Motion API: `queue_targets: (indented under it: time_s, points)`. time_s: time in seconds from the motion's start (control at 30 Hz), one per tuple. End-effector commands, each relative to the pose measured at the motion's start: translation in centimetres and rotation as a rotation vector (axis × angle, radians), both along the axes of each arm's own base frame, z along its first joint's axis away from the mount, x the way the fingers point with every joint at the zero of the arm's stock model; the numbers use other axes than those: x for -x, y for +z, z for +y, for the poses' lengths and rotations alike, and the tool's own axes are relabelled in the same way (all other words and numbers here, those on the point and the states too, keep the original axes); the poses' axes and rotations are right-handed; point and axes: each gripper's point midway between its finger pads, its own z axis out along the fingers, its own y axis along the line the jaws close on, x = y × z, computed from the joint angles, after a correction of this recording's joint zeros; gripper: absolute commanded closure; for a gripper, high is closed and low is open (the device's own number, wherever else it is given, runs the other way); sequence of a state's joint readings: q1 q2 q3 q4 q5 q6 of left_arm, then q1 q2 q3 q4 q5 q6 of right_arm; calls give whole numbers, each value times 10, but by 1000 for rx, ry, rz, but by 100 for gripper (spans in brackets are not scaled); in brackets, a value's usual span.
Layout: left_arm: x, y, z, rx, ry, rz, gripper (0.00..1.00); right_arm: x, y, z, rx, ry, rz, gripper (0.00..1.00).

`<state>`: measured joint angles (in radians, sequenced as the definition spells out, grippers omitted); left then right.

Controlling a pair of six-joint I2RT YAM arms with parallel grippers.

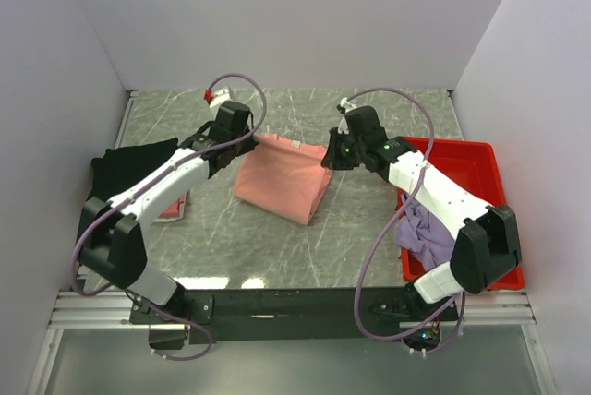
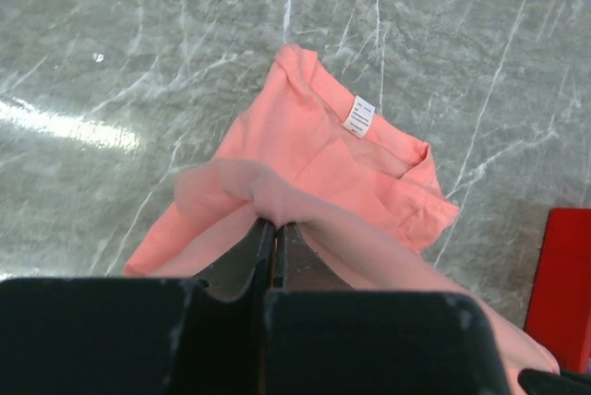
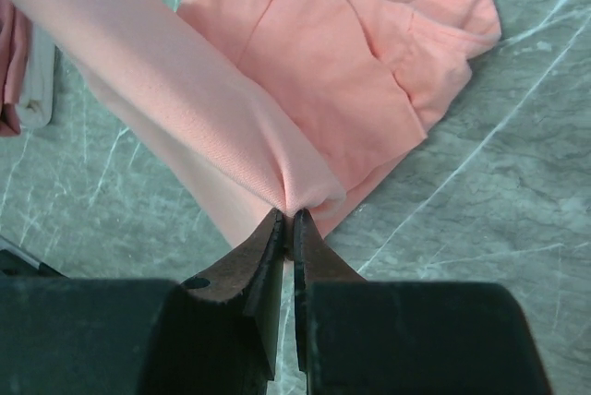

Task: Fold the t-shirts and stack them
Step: Fold the tshirt

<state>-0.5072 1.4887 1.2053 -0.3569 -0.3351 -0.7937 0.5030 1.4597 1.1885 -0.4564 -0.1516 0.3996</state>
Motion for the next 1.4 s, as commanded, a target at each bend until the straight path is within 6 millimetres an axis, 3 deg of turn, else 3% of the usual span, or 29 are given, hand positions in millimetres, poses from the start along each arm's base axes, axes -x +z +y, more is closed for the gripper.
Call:
queue_targets:
  time_s: [0.0, 0.33, 0.43, 0.7, 0.73, 0.77, 0.83, 0.87, 0.93, 0.97, 1.0, 1.03, 1.07, 1.13, 1.17, 1.2, 1.23, 1.27, 1.3, 1.33, 1.37]
  points:
    - [-26, 18, -3, -11, 3, -56, 99, -16, 6, -7, -12, -22, -23, 89]
    - [-68, -13, -10, -70, 12, 3, 99, -59, -20, -21, -32, -59, 30, 89]
    - [-81, -36, -11, -82, 7, 55, 99, -71, -30, -21, -32, -54, 51, 88]
    - [-108, -67, -19, -79, -20, 107, 96, -97, -60, -24, -38, -95, 114, 86]
    - [-110, -76, -19, -85, -20, 121, 93, -102, -64, -24, -38, -101, 122, 85]
    - [-111, -77, -19, -84, -28, 123, 82, -105, -65, -24, -32, -110, 125, 84]
    - [-114, -81, -21, -86, -40, 130, 73, -114, -66, -29, -8, -142, 122, 76]
    - [-116, -80, -22, -89, -51, 123, 61, -114, -67, -33, 3, -157, 131, 73]
    - [-116, -75, -27, -83, -82, 113, 52, -119, -59, -34, 10, -164, 109, 60]
    - [-117, -70, -29, -80, -93, 100, 41, -117, -57, -34, 13, -162, 114, 54]
    - [-116, -68, -30, -75, -104, 96, 35, -117, -52, -34, 8, -157, 106, 25]
    - [-116, -59, -31, -67, -111, 78, 29, -115, -44, -34, -3, -157, 91, 24]
    - [-108, -51, -31, -53, -125, 67, 9, -109, -27, -31, -31, -142, 62, 21]
    - [-105, -46, -33, -37, -135, 56, 7, -100, -18, -25, -66, -115, 57, 20]
    - [-101, -34, -33, -17, -137, 39, 1, -97, -12, -20, -91, -92, 41, 19]
    - [-93, -40, -32, -15, -141, 53, 1, -91, -7, -13, -118, -66, 38, 18]
    - [-88, -29, -37, 11, -159, 29, 0, -80, -3, -6, -153, -38, 46, 17]
    - [-83, -29, -39, 27, -164, 29, 1, -74, 1, 8, -174, -1, 33, 17]
    - [-72, -42, -38, 31, -175, 57, 1, -69, 1, 14, -183, 17, 32, 16]
    - [-69, -32, -41, 58, -184, 29, 1, -64, -2, 19, -193, 21, 45, 16]
    - [-57, -44, -45, 75, -202, 60, 1, -60, 0, 31, -208, 49, 35, 16]
